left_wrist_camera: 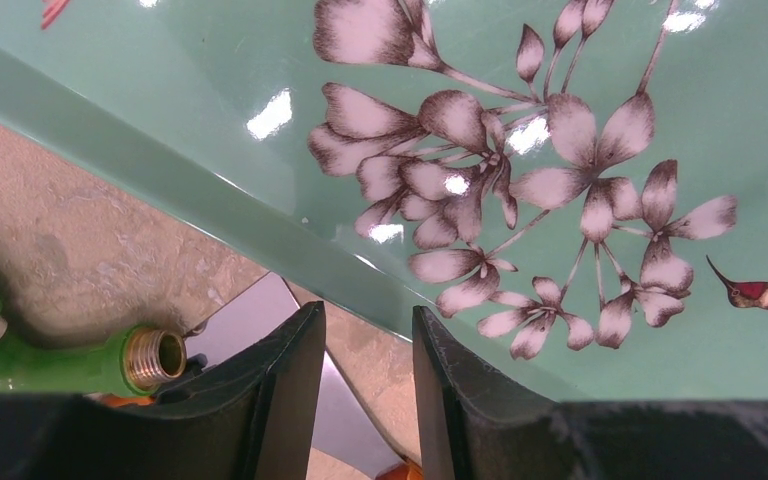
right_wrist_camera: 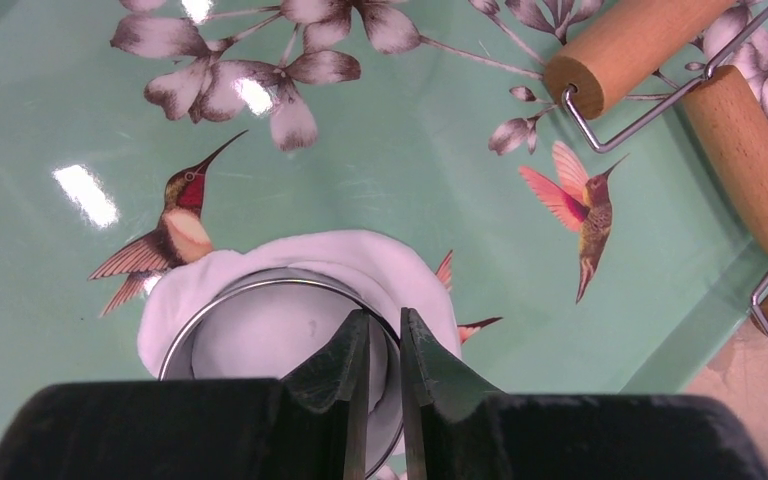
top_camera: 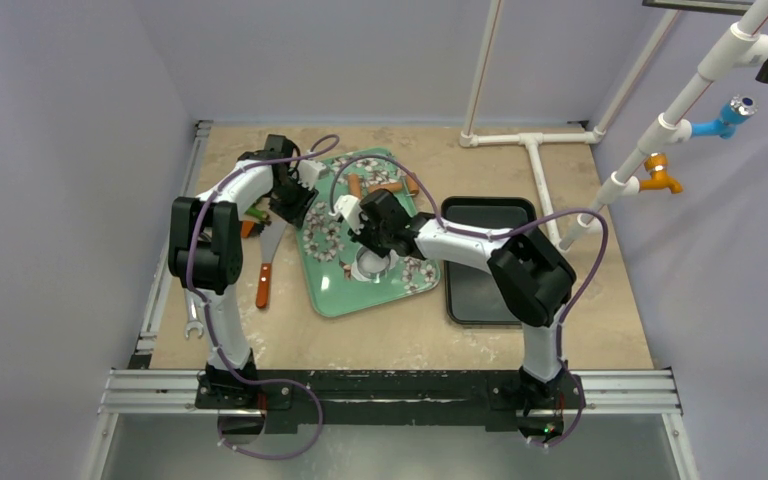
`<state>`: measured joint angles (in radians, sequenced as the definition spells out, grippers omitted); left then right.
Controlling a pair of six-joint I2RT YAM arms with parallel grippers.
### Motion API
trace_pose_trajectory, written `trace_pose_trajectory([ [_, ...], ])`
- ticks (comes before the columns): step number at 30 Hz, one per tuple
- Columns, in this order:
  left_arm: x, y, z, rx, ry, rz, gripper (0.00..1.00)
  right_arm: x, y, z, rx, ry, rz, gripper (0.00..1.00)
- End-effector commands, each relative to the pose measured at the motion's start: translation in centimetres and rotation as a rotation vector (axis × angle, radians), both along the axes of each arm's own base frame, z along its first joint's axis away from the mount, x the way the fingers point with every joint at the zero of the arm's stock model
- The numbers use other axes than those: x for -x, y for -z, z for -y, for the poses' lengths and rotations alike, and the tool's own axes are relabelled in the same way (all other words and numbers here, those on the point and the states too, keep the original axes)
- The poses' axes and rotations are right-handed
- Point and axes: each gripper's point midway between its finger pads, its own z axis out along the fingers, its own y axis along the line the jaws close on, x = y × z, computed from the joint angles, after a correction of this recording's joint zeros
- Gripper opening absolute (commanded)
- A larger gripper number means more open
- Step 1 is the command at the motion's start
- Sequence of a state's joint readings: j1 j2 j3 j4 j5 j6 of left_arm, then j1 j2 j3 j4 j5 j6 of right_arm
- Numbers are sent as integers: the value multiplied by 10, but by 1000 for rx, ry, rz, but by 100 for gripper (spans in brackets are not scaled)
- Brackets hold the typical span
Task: Roll out the dumpling wrappers from the dough
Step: Press the dumpling wrapper on the work surface.
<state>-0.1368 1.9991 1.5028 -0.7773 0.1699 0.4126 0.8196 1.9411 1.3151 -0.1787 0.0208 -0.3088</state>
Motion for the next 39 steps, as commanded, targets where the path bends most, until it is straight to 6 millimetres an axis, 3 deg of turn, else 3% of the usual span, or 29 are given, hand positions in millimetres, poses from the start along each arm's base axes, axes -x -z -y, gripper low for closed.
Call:
trace_pose_trajectory([
  [1, -5, -6, 1, 22, 13, 10, 37, -2, -5, 11, 4, 42, 38, 0],
  [8, -5, -6, 0, 22, 11, 9, 37, 1, -3, 21, 34, 98, 39, 0],
  [16, -6, -6, 1, 24, 9, 10, 37, 11, 15, 34, 78, 279, -15, 0],
  [29, -5, -6, 0, 26, 8, 7, 36, 48, 35, 36, 70, 432, -123, 0],
  [39, -6, -7, 1, 27, 8, 8, 36, 70, 47, 60, 76, 637, -201, 0],
])
